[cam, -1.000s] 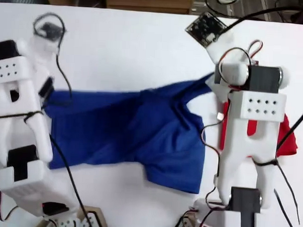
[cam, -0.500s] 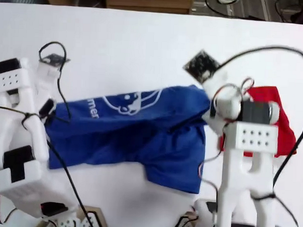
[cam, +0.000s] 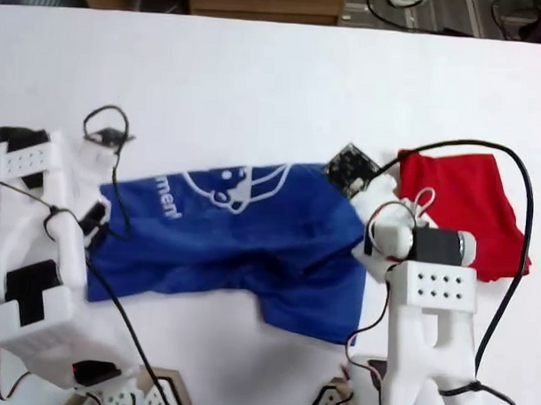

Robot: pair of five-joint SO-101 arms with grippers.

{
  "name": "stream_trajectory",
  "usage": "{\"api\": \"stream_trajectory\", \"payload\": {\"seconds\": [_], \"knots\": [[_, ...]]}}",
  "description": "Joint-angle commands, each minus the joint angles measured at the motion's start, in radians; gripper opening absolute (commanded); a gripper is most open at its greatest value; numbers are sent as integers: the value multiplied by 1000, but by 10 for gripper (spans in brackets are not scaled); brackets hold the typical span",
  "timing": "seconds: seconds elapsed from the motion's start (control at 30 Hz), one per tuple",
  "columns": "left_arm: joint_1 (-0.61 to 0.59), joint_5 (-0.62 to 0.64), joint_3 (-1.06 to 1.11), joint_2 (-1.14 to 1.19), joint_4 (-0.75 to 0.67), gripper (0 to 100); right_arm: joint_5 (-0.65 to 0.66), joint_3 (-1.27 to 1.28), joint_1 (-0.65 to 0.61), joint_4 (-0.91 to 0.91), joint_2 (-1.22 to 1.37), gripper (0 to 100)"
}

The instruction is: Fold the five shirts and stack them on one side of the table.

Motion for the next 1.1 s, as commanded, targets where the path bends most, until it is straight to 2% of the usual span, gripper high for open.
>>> {"api": "stream_trajectory", "payload": {"seconds": [0.0,0.37,1.07], "knots": [[-11,-23,22,-14,-15,26,5,5,27,-15,-39,21],[-48,-43,28,-15,0,26,68,48,73,39,-127,21],[-34,-44,108,-5,-54,26,68,327,74,-85,-168,21]]}}
